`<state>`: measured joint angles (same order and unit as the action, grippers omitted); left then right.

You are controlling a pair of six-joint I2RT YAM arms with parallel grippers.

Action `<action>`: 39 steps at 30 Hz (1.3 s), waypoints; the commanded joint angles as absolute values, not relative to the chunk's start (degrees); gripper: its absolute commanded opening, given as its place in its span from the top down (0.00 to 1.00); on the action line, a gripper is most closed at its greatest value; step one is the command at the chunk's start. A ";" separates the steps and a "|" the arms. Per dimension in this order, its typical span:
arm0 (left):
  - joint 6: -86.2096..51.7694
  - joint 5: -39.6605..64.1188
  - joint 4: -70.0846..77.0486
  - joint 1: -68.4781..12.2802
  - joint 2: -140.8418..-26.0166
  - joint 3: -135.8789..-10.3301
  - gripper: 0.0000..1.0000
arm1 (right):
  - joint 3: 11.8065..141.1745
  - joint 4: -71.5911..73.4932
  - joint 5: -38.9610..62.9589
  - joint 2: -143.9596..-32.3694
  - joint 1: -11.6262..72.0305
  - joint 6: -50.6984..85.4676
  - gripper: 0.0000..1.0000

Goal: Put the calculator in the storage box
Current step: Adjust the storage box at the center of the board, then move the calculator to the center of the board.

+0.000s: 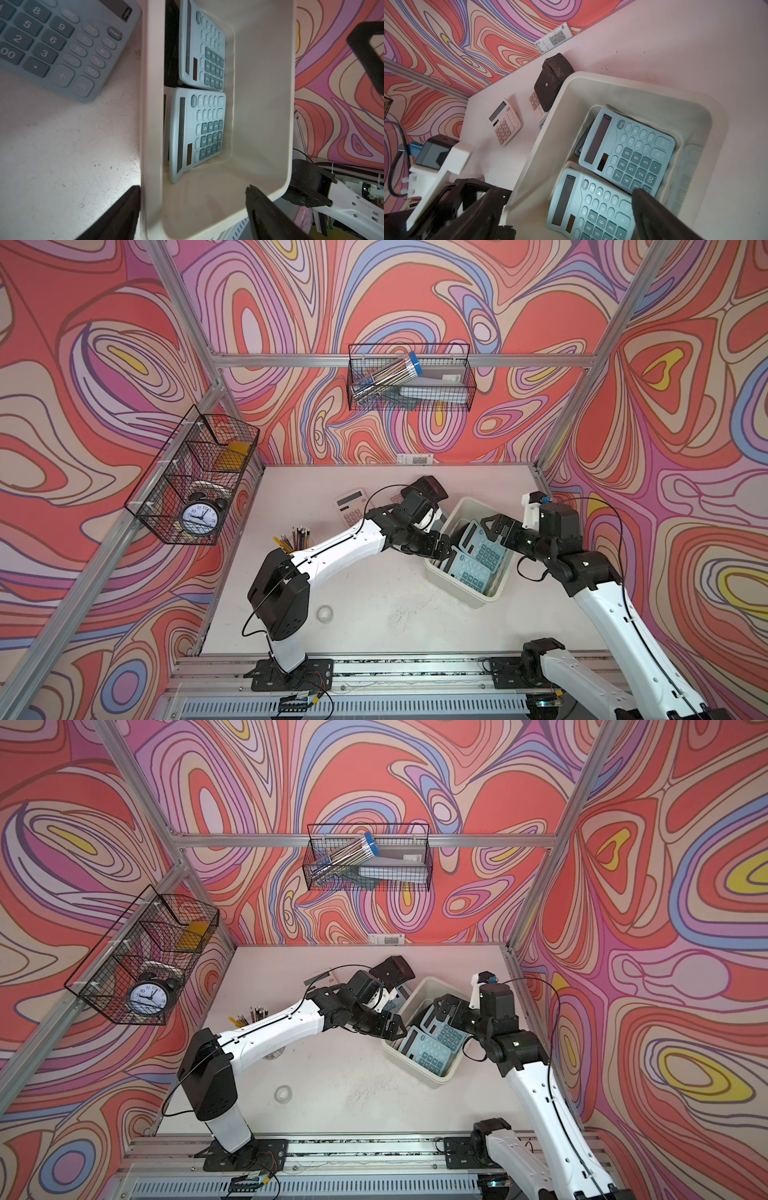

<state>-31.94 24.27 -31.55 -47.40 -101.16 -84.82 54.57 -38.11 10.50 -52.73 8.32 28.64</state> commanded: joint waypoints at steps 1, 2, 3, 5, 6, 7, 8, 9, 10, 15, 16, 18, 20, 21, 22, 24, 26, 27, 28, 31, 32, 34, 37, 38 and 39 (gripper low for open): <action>-33.72 28.55 -26.44 -49.30 -102.32 -84.50 0.17 | 55.15 -37.22 13.09 -53.09 8.14 27.42 0.02; -33.91 28.81 -26.15 -49.79 -102.63 -84.63 0.17 | 55.26 -37.28 13.18 -53.24 8.13 27.42 0.02; -34.05 28.82 -25.95 -50.16 -102.96 -84.80 0.17 | 55.36 -37.28 13.27 -53.23 8.11 27.42 0.02; -34.45 29.00 -25.53 -50.84 -103.55 -84.99 0.17 | 55.59 -37.29 13.44 -53.31 8.10 27.42 0.02; -34.98 29.22 -24.84 -51.20 -103.77 -84.82 0.17 | 55.76 -37.46 13.58 -53.35 8.19 27.46 0.02; -35.37 29.52 -24.20 -51.68 -103.97 -84.65 0.17 | 55.96 -37.59 13.54 -53.43 8.11 27.47 0.02; -35.72 29.86 -23.42 -52.35 -104.32 -84.55 0.18 | 56.14 -37.74 13.53 -53.51 8.17 27.46 0.02; -35.99 30.03 -22.90 -53.04 -104.72 -84.70 0.18 | 56.33 -37.88 13.45 -53.57 8.10 27.44 0.02; -36.15 30.02 -22.57 -53.59 -105.04 -84.88 0.18 | 56.50 -37.89 13.45 -53.61 8.14 27.42 0.02; -36.61 30.25 -20.50 -55.62 -106.72 -85.69 0.18 | 57.54 -37.71 13.36 -54.52 8.16 27.76 0.02; -36.44 29.91 -20.63 -55.61 -106.70 -85.63 0.18 | 57.86 -37.73 13.49 -54.78 8.17 27.77 0.02; -34.99 26.30 -22.45 -55.47 -105.11 -85.39 0.16 | 58.46 -37.62 13.88 -55.43 8.14 27.73 0.02; -33.40 21.60 -24.89 -55.06 -103.02 -85.09 0.14 | 58.79 -37.15 14.60 -56.04 8.13 27.52 0.02; -32.62 19.49 -26.16 -54.63 -101.65 -84.93 0.12 | 59.01 -36.74 15.18 -56.45 8.16 27.44 0.02; -32.04 17.90 -27.07 -54.06 -100.67 -84.82 0.11 | 59.20 -36.34 15.69 -56.88 8.22 27.42 0.02; -30.78 14.55 -29.27 -52.63 -98.65 -84.73 0.09 | 59.82 -35.60 17.07 -58.16 8.17 27.29 0.02; -29.36 11.22 -31.57 -50.69 -96.88 -84.98 0.07 | 60.37 -34.67 18.92 -59.70 8.17 27.34 0.02; -28.70 9.38 -32.54 -49.74 -96.30 -85.12 0.05 | 60.46 -34.25 19.59 -60.25 8.27 27.33 0.02; -27.93 7.44 -33.33 -48.46 -95.76 -85.21 0.04 | 60.55 -33.70 20.35 -60.86 8.26 27.39 0.02; -26.74 3.01 -34.96 -43.68 -95.67 -85.83 0.02 | 60.39 -32.74 21.51 -62.20 8.43 27.42 0.02; -26.42 1.92 -34.98 -41.84 -96.23 -86.23 0.02 | 60.38 -32.61 21.69 -62.60 8.65 27.31 0.02; -25.98 0.32 -36.24 -38.34 -98.33 -88.17 0.01 | 60.21 -32.53 21.93 -63.08 9.05 27.17 0.02; -26.18 -2.34 -38.93 -33.45 -103.21 -93.13 0.01 | 60.04 -32.86 22.08 -63.48 9.63 26.59 0.02; -26.25 -2.92 -38.89 -32.04 -104.86 -94.39 0.01 | 60.03 -33.04 22.06 -63.50 9.74 26.45 0.02; -26.44 -3.50 -38.81 -30.87 -106.45 -95.54 0.02 | 59.94 -33.20 22.07 -63.46 9.82 26.28 0.02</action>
